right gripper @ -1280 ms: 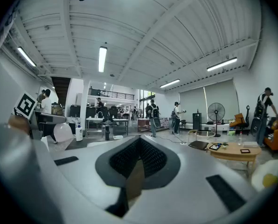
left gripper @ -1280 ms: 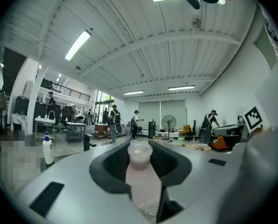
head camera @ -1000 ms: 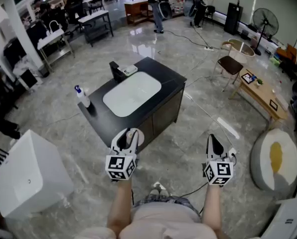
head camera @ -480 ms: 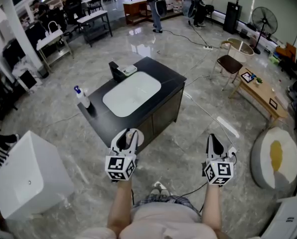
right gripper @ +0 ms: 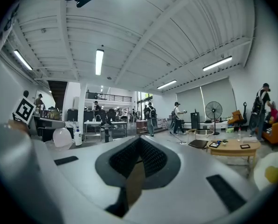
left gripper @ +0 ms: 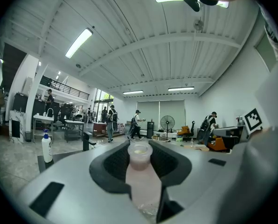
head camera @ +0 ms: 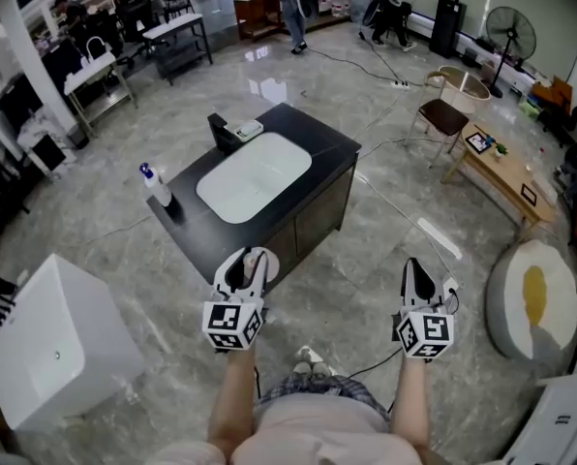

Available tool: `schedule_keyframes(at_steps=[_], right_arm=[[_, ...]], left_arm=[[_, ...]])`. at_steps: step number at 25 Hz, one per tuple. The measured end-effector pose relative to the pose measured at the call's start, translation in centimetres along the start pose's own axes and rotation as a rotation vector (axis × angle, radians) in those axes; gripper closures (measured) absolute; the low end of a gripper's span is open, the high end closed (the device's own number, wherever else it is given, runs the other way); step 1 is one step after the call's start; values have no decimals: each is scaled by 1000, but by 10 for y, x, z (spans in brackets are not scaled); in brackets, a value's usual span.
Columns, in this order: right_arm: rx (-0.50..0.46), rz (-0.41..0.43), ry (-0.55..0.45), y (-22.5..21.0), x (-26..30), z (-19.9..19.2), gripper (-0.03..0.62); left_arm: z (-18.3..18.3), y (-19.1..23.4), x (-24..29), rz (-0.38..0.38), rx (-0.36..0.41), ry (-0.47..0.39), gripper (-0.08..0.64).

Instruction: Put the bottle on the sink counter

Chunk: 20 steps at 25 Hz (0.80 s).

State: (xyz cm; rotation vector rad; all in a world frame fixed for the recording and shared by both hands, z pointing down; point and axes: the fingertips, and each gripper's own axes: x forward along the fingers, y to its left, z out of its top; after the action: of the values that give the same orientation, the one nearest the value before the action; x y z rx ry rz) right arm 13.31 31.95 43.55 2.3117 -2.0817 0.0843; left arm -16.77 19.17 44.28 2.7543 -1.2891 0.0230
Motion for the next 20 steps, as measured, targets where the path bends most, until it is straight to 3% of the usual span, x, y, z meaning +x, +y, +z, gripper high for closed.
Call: schedule_keyframes(at_steps=[20], right_arm=[[9, -6, 6, 7, 38, -13, 577]], left_arm=[[-13, 29, 36, -12, -10, 11, 419]])
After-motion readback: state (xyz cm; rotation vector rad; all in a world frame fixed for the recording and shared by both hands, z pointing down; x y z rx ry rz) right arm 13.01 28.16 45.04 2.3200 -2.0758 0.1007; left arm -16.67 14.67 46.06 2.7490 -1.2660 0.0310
